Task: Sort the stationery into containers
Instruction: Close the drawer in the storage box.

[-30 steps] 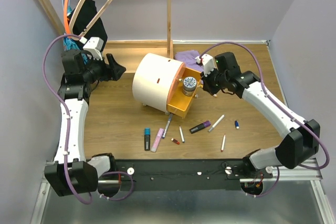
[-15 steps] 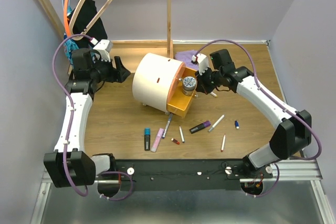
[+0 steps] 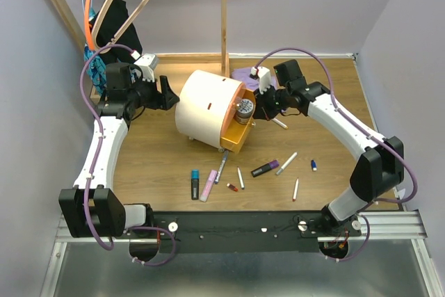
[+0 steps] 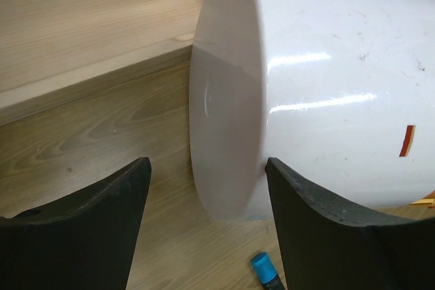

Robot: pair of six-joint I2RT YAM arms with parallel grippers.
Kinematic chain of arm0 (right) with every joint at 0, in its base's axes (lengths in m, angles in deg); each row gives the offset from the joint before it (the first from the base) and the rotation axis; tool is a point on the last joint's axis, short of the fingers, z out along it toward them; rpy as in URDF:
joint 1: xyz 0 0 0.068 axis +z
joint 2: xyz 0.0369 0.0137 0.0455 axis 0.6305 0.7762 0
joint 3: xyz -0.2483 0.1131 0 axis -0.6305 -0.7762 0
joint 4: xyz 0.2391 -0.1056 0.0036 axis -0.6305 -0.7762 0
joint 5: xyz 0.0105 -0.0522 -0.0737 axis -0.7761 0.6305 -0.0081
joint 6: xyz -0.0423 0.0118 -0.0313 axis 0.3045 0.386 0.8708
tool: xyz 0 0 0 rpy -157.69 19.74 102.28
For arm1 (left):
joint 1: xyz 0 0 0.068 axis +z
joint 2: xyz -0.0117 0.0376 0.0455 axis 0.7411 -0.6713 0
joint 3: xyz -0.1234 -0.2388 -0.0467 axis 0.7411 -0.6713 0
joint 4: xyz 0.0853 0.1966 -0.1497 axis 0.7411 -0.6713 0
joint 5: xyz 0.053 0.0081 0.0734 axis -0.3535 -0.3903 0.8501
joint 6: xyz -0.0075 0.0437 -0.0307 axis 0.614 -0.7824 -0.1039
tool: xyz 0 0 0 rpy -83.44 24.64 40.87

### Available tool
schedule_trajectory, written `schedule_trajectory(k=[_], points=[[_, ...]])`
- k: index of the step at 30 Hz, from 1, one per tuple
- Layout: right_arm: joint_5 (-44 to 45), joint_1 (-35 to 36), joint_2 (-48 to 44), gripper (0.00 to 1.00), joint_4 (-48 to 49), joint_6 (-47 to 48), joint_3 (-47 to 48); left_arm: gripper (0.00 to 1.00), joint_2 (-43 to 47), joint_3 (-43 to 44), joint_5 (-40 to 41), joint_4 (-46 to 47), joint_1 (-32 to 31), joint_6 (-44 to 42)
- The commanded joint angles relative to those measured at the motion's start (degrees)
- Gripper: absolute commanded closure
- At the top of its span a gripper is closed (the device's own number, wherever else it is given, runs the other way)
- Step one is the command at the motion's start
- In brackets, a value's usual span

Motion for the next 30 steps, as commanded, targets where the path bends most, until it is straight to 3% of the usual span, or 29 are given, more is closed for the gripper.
schedule_trajectory(k=[1,16,30], points=[[-3.7,-0.1,2.7,0.99,2.0,-1.8,3.0,0.22,-0.6,1.5,-0.1,0.4,-0.8,-0.9],[-7.1,0.6,10.5,0.99,4.2,-5.4,10.8,0.22,-1.0,1.0,-0.2,0.2,-0.8,-1.6],[-8.3,1.6,12.7,0.98,6.0,-8.9,11.7,0.22,-2.6,2.4,0.0,0.8,-2.4,-1.8]])
